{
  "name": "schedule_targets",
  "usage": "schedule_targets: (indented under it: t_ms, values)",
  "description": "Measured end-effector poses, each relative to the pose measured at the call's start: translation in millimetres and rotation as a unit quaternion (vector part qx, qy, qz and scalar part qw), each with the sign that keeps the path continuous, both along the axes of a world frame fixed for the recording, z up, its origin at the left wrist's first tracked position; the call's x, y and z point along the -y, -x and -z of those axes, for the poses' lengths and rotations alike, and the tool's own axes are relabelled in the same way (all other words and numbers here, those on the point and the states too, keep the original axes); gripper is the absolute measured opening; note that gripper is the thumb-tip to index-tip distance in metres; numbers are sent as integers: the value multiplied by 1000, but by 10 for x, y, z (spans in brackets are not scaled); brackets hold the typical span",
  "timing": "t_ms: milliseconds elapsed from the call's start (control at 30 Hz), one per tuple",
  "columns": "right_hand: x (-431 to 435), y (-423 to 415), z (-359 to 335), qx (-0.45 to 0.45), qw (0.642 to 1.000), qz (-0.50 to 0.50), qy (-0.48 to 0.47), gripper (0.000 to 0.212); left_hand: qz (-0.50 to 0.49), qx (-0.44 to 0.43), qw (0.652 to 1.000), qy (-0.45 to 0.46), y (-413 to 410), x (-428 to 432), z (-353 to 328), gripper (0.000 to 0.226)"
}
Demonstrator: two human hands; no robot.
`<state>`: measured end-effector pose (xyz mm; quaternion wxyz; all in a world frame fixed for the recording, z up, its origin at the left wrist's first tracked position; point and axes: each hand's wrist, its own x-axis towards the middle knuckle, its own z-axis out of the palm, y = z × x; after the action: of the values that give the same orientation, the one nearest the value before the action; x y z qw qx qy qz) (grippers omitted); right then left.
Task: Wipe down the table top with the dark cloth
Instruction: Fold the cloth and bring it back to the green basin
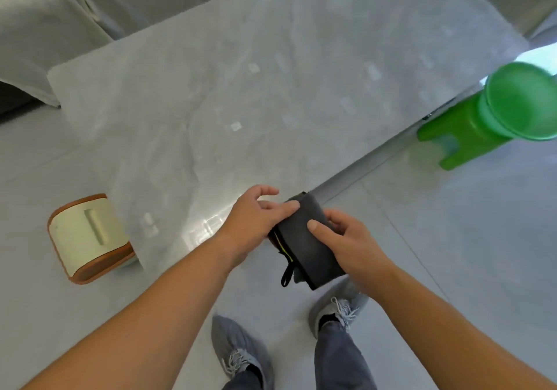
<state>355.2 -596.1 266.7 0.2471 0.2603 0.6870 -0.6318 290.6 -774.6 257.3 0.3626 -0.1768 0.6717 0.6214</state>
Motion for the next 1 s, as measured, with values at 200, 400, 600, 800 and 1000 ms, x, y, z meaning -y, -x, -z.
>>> schedule_targets:
  t_ms: [200, 400, 600, 800, 1000]
  values:
    - [-1275, 139, -120, -16, 962, 256, 95, 19, 86, 94, 989, -79, 385, -1495, -105, 23]
    - [-2641, 171, -4, -4, 923, 377, 74, 19, 142, 66, 983, -96, 522, -3147, -39, 33]
    - [-3746, 456, 190, 9, 901, 427, 71, 20, 194, 7, 978, -71, 860, -4349, 203, 33]
    - [-4708, 936, 539, 19, 900, 435, 13, 16, 248, -8, 968, -49, 1533, -5384, 516, 31]
    - [-5519, 1547, 1060, 31, 878, 477, -38, 12, 292, -14, 956, -18, 2243, -6366, 1063, 24]
